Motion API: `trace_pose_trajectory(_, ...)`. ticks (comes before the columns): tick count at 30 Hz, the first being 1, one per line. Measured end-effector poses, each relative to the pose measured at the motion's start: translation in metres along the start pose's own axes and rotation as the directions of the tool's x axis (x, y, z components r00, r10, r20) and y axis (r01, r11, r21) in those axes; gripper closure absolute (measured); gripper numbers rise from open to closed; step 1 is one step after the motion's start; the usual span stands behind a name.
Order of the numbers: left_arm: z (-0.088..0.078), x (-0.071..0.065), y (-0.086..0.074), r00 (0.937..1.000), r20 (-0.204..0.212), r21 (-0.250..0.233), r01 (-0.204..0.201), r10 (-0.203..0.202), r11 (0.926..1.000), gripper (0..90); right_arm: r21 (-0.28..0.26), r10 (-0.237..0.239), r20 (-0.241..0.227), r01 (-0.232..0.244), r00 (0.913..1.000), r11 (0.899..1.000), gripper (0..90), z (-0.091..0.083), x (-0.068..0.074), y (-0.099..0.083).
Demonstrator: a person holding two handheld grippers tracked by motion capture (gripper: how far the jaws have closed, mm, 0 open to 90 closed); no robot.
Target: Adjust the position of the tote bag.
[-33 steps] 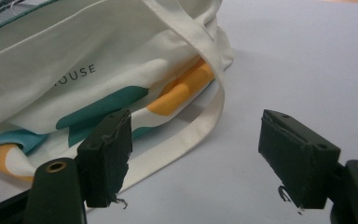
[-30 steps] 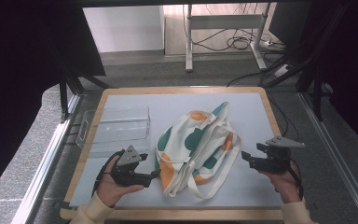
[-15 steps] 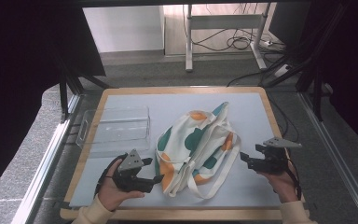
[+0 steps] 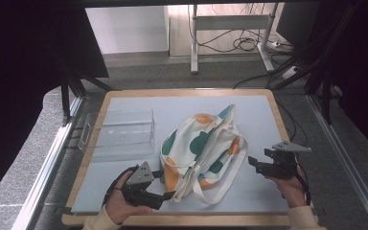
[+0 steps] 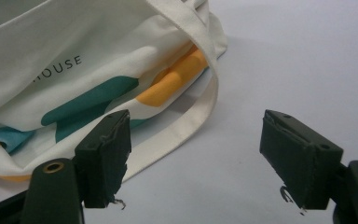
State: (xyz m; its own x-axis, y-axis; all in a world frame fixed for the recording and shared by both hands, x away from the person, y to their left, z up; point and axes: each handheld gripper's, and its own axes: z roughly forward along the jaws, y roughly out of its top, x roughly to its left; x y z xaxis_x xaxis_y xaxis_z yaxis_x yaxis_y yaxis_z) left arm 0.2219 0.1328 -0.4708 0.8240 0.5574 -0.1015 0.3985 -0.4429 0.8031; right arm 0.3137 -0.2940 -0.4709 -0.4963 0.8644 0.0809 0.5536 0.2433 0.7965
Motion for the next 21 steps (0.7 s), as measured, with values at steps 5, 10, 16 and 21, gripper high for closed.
trace_pose_trajectory(5, 0.012, -0.014, -0.001, 0.9973, 0.051, 0.023, -0.054, 0.053, 0.9983, 18.4, 0.008, -0.004, 0.0, 0.004, 1.0, 1.0, 25.0, 0.001, 0.001, 0.0)
trace_pose_trajectory(10, 0.022, -0.017, -0.002, 0.9976, 0.044, 0.038, -0.054, 0.052, 0.9978, 13.8, 0.013, -0.006, 0.002, 0.006, 1.0, 1.0, 25.0, 0.003, 0.002, -0.001)
trace_pose_trajectory(16, 0.045, -0.021, -0.007, 0.9972, -0.003, 0.08, -0.074, 0.074, 0.9941, 11.7, 0.016, -0.014, -0.004, 0.014, 0.9999, 1.0, 24.8, 0.004, 0.004, 0.0)
trace_pose_trajectory(21, 0.055, -0.022, -0.008, 0.9949, -0.047, 0.082, -0.085, 0.089, 0.993, 21.1, 0.02, -0.015, 0.001, 0.015, 0.9999, 1.0, 24.8, 0.005, 0.004, -0.001)
